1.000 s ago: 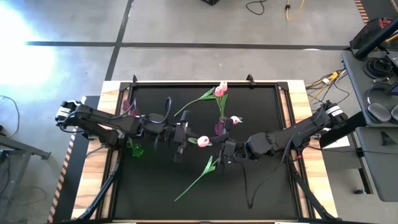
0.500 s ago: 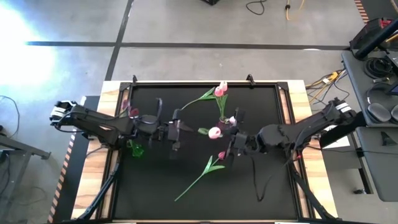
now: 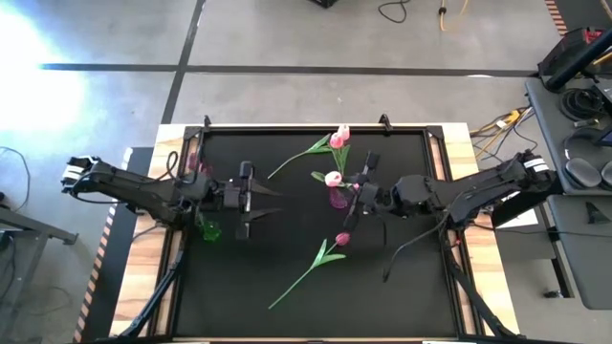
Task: Sort flowers into vase by color
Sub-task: Put the pink tulip into the purple vase
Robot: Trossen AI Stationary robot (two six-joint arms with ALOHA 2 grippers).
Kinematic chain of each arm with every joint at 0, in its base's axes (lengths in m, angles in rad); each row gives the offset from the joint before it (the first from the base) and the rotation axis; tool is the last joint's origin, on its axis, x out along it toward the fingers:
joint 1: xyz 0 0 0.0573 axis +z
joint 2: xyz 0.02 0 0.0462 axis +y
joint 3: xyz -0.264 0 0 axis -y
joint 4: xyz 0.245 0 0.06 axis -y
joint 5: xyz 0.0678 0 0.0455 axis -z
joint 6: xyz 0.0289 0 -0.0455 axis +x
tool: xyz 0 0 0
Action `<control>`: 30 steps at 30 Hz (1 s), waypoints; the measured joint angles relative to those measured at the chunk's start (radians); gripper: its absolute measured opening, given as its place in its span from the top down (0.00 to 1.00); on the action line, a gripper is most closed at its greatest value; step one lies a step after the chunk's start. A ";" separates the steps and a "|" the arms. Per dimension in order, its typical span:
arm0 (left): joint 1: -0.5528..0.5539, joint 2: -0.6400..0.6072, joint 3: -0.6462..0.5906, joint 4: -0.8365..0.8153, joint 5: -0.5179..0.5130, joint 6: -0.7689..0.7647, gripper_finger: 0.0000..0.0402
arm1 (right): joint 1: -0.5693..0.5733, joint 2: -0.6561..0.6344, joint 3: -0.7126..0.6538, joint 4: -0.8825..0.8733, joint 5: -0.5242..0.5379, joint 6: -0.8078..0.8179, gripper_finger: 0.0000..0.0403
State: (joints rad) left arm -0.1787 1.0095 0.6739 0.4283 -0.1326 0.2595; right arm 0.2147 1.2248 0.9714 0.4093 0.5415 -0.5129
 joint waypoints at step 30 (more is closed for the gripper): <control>-0.001 -0.008 -0.015 -0.002 0.001 -0.013 0.64 | -0.035 -0.034 0.060 -0.105 0.167 0.152 0.97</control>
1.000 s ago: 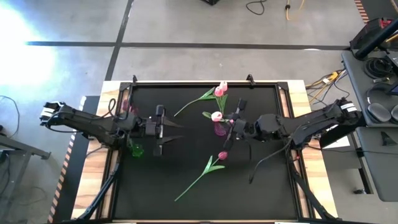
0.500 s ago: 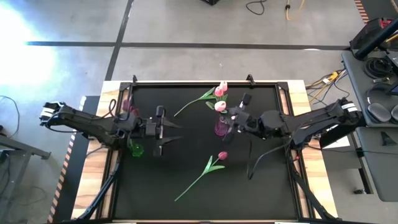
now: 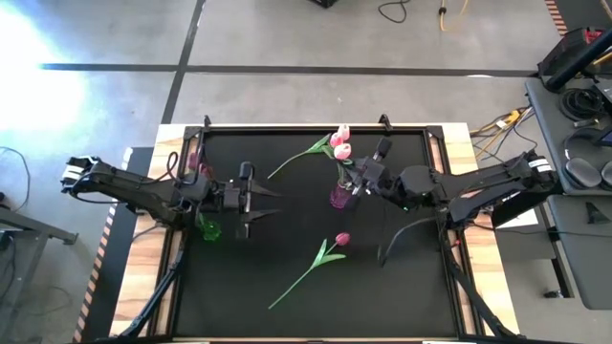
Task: Sort flowers into vase by color
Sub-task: Put the pink tulip into the purple vase
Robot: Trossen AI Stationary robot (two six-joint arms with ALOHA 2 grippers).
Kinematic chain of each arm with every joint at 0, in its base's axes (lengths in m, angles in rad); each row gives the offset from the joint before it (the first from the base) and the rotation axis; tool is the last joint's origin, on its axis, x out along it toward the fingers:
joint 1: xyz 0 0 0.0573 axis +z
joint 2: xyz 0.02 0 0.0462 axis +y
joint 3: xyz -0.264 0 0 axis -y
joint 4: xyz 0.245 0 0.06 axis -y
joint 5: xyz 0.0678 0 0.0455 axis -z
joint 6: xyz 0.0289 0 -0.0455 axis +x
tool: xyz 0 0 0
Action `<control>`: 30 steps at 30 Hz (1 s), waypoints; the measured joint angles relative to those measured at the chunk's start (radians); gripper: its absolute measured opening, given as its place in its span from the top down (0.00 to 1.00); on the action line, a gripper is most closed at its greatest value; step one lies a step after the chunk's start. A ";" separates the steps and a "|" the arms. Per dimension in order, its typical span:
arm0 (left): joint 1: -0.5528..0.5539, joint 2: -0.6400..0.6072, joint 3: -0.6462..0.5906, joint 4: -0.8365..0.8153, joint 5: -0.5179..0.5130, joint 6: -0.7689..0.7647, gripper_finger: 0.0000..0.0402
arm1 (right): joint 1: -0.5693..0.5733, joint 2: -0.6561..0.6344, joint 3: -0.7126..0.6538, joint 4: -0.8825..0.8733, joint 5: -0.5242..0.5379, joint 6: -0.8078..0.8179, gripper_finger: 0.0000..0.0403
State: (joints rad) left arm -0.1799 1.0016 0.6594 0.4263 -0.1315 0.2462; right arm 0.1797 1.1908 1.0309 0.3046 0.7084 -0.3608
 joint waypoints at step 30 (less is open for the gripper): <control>0.000 0.000 0.000 0.000 0.000 0.003 0.64 | -0.043 -0.029 -0.011 -0.071 -0.001 0.187 0.97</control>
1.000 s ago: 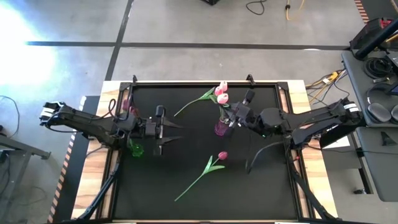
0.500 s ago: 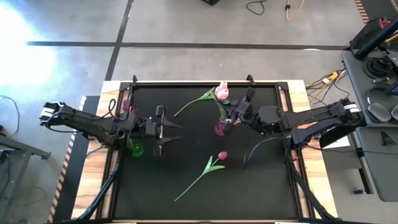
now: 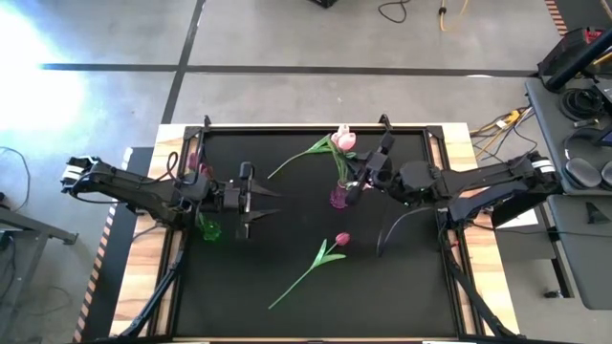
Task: Sort flowers into vase by color
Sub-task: Put the pink tulip into the purple vase
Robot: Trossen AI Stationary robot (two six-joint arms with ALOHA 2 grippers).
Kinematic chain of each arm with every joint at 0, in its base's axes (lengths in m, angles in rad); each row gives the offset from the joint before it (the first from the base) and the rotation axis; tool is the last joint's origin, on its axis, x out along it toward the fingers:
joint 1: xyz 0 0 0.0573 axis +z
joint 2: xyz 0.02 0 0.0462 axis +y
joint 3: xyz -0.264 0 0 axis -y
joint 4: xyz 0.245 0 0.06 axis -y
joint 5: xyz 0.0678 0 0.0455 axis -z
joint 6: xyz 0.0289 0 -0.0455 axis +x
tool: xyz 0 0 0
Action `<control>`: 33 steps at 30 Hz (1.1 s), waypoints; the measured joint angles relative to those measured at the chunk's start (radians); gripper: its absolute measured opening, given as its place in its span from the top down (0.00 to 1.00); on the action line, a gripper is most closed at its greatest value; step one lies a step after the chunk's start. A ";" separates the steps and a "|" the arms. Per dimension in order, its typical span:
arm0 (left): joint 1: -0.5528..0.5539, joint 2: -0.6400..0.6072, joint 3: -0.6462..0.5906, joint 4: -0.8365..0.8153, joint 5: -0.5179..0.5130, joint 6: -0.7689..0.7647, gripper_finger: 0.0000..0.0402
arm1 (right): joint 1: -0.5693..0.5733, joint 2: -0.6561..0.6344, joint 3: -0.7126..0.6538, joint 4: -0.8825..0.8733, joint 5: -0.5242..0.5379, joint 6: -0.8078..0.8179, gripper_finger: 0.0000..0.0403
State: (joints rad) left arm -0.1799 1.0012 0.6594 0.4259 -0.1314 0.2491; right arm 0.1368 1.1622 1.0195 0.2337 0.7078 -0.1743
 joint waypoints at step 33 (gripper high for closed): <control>0.000 0.012 0.000 -0.008 0.000 0.000 0.64 | -0.023 0.025 0.024 -0.077 0.164 -0.066 0.96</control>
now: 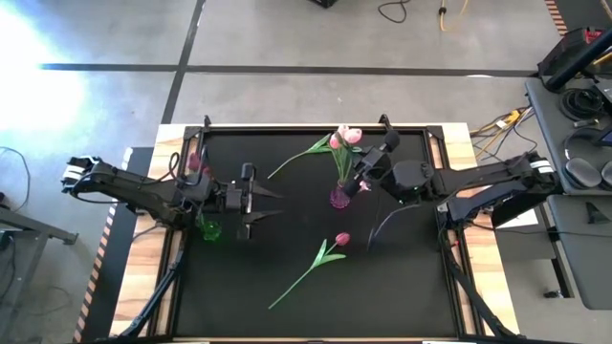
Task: Sort flowers into vase by color
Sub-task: Put the pink tulip into the purple vase
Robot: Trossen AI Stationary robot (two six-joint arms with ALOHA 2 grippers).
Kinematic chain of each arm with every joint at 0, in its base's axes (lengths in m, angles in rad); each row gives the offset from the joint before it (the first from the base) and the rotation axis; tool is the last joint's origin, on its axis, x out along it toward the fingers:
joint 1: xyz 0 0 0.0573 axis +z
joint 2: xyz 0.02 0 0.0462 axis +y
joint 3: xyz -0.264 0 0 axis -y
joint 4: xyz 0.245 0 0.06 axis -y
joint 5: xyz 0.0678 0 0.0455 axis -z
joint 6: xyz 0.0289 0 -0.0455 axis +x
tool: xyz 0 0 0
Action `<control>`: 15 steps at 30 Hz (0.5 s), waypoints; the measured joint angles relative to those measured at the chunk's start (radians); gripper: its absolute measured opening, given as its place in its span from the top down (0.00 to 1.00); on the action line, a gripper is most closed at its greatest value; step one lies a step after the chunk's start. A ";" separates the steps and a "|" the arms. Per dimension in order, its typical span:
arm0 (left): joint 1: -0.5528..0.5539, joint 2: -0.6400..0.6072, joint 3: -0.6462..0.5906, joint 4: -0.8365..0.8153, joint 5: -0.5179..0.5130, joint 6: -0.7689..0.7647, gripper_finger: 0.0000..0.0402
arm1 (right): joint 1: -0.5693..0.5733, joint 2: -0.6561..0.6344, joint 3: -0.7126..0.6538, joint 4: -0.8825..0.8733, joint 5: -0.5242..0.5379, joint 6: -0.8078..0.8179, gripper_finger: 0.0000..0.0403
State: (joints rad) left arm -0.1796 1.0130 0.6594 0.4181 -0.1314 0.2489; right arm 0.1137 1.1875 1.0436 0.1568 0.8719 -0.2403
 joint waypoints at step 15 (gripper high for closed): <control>0.000 0.000 0.000 -0.001 0.000 0.000 0.64 | -0.109 -0.004 -0.037 -0.108 -0.173 0.238 0.98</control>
State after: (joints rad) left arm -0.1795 1.0130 0.6594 0.4171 -0.1317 0.2489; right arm 0.0047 1.1839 1.0070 0.0486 0.6989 -0.0021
